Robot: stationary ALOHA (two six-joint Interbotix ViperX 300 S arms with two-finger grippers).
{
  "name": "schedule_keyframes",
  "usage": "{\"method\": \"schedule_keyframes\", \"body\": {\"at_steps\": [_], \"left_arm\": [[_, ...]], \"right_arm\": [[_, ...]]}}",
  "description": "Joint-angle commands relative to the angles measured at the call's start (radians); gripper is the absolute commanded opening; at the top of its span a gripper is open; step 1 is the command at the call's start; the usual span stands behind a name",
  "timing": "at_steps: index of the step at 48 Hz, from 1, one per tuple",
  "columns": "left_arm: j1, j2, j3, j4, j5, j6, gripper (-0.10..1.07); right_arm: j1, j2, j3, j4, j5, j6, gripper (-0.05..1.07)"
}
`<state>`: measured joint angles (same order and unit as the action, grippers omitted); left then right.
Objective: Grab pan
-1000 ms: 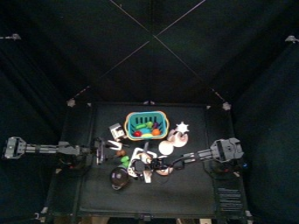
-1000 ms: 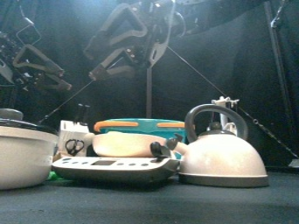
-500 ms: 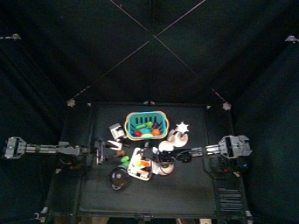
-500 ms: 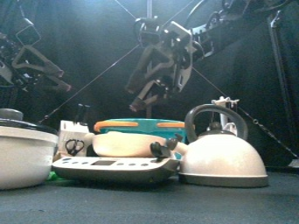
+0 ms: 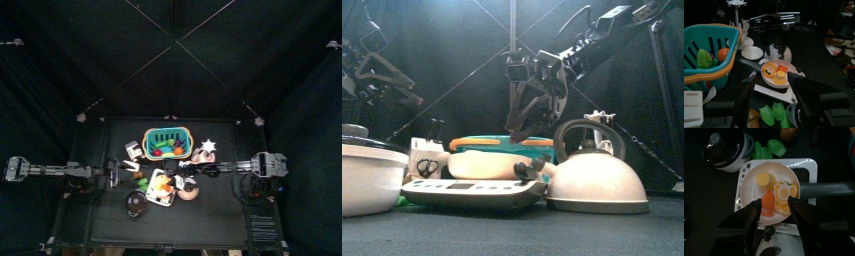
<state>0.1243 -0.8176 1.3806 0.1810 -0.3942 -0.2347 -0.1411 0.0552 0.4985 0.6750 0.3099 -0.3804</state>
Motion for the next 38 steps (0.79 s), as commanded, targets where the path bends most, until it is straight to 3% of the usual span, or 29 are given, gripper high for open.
{"method": "schedule_keyframes", "body": {"at_steps": [1,17,22,27,38], "left_arm": [[0.0,0.003,-0.012,-0.002,-0.005,0.002,0.9],[0.0,0.003,-0.009,-0.002,-0.005,0.002,0.9],[0.0,0.003,-0.008,-0.002,-0.005,0.002,0.9],[0.002,0.003,-0.009,-0.002,-0.005,0.002,0.9],[0.002,0.003,-0.008,-0.002,-0.005,0.002,0.9]], "right_arm": [[-0.009,-0.031,-0.026,0.015,0.006,0.0,0.8],[-0.038,-0.044,-0.029,0.023,0.064,0.008,0.8],[-0.051,-0.048,-0.037,-0.015,0.092,0.083,0.8],[-0.057,-0.055,-0.055,-0.129,0.126,0.193,0.8],[-0.021,-0.035,-0.114,-0.502,0.196,0.517,0.8]]}}
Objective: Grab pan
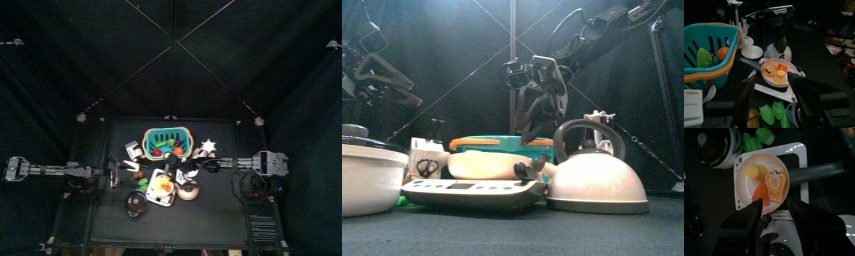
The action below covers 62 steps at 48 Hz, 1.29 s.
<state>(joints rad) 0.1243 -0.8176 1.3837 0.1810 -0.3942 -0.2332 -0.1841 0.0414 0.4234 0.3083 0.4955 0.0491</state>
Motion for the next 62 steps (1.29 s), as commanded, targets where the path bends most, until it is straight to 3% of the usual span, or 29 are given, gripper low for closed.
{"method": "schedule_keyframes", "body": {"at_steps": [1,7,14,62], "left_arm": [[0.0,0.003,-0.011,-0.002,-0.005,0.0,0.9],[0.0,0.003,-0.012,-0.002,-0.005,0.0,0.9],[0.0,0.003,-0.011,-0.002,0.002,0.0,0.9],[0.0,0.003,-0.011,-0.002,0.006,0.0,0.9]], "right_arm": [[0.029,-0.017,-0.041,-0.163,0.011,0.115,0.8],[0.064,0.009,-0.051,-0.301,0.014,0.259,0.8],[0.078,0.021,-0.041,-0.371,0.011,0.353,0.8],[0.109,0.149,-0.078,-0.374,-0.008,0.376,0.78]]}}
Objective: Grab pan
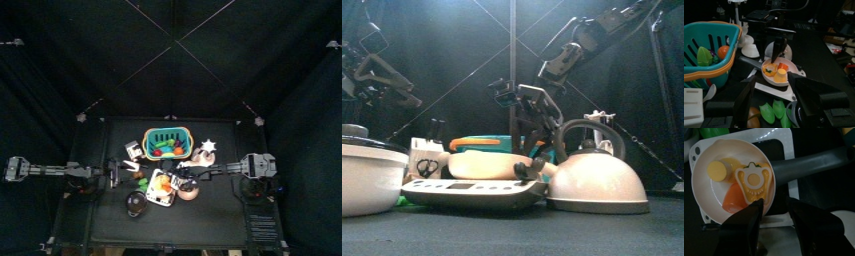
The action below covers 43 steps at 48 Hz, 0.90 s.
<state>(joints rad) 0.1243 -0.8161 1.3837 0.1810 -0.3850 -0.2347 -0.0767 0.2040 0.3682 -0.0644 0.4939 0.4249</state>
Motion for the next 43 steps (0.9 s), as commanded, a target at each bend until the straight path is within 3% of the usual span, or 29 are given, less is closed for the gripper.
{"method": "schedule_keyframes", "body": {"at_steps": [1,23,43], "left_arm": [[0.0,0.002,-0.011,-0.002,-0.003,0.002,0.89],[0.0,0.002,-0.011,-0.002,-0.003,0.002,0.9],[0.002,0.002,-0.011,-0.002,-0.003,0.0,0.9]], "right_arm": [[0.002,-0.011,-0.023,0.0,-0.006,0.0,0.78],[0.006,-0.002,-0.031,-0.003,-0.006,0.002,0.76],[0.008,-0.002,-0.041,0.006,-0.006,0.003,0.39]]}}
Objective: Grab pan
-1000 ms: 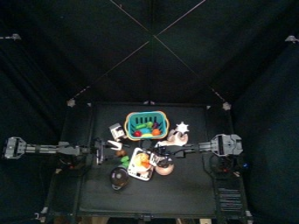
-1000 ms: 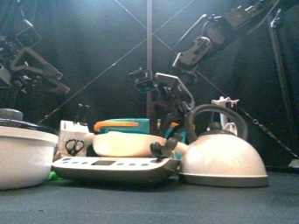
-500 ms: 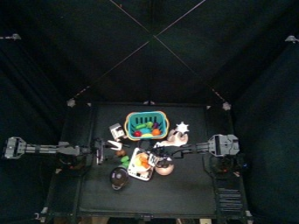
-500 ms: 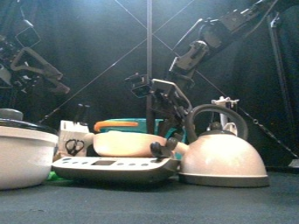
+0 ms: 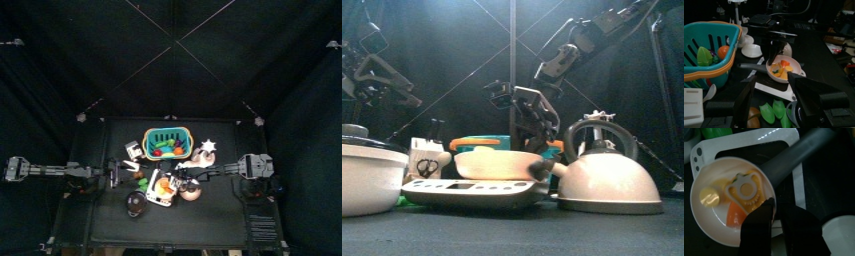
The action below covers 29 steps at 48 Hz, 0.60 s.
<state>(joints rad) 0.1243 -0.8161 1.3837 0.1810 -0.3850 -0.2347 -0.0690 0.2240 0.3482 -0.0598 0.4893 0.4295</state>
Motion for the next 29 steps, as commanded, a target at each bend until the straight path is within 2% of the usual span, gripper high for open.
{"method": "schedule_keyframes", "body": {"at_steps": [1,29], "left_arm": [[0.002,0.002,-0.012,-0.002,-0.003,0.002,0.9],[0.002,0.002,-0.012,-0.002,-0.003,0.0,0.9]], "right_arm": [[-0.002,-0.021,-0.021,0.002,-0.002,-0.002,0.39],[-0.002,-0.063,-0.069,-0.006,0.063,-0.011,0.31]]}}
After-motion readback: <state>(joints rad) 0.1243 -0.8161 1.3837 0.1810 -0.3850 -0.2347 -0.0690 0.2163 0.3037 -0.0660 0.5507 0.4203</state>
